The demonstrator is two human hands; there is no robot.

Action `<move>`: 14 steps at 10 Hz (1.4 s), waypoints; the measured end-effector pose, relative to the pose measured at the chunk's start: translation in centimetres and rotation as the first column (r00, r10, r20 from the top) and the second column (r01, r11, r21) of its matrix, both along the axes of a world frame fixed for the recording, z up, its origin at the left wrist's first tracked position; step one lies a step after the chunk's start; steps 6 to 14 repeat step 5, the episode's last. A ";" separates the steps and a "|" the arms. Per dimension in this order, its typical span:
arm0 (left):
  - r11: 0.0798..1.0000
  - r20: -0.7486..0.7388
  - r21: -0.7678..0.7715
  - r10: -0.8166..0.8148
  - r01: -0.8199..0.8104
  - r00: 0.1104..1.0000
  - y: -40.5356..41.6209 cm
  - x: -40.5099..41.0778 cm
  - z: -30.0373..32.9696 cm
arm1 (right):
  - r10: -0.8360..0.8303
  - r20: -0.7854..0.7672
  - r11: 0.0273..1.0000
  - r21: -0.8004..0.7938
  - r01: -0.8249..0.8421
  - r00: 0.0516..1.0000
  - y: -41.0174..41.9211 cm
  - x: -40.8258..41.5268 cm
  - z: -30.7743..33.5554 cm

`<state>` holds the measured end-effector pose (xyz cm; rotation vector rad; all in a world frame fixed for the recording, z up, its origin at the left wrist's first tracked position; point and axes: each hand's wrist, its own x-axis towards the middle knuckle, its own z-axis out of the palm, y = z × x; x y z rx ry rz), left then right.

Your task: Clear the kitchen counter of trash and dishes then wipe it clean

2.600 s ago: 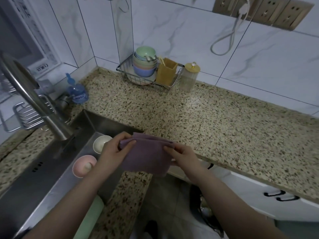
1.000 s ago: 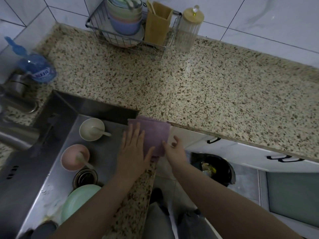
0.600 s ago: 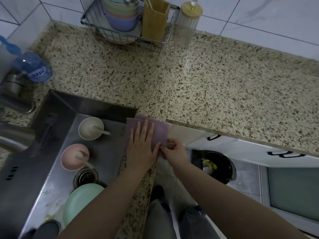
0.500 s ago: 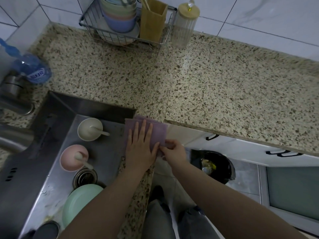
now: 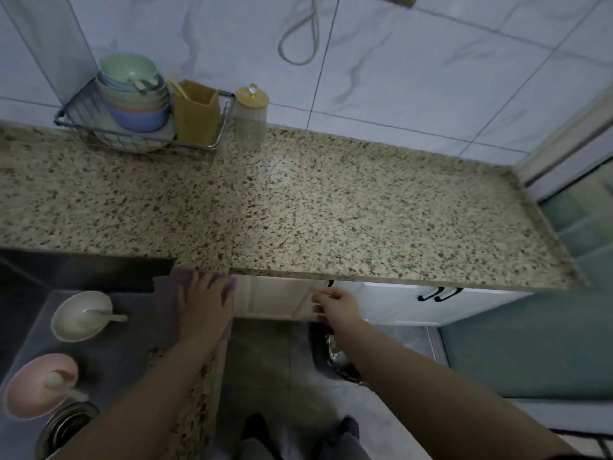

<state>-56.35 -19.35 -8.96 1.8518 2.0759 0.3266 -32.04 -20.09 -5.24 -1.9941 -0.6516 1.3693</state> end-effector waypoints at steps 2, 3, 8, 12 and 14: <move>0.990 0.288 0.134 -0.072 0.034 0.955 2.9 6.1 4.6 | 0.053 0.125 0.991 0.114 -0.067 0.991 0.0 8.8 3.1; 0.989 0.284 0.136 -0.098 0.061 0.954 3.7 9.4 6.4 | 0.009 0.108 0.989 0.145 -0.025 0.994 0.3 13.6 4.1; 0.987 0.277 0.117 -0.142 0.113 0.950 5.3 17.1 8.2 | -0.068 0.077 0.978 0.200 0.052 0.995 0.7 21.6 5.2; 0.987 0.277 0.117 -0.142 0.113 0.950 5.3 17.1 8.2 | -0.068 0.077 0.978 0.200 0.052 0.995 0.7 21.6 5.2; 0.987 0.277 0.117 -0.142 0.113 0.950 5.3 17.1 8.2 | -0.068 0.077 0.978 0.200 0.052 0.995 0.7 21.6 5.2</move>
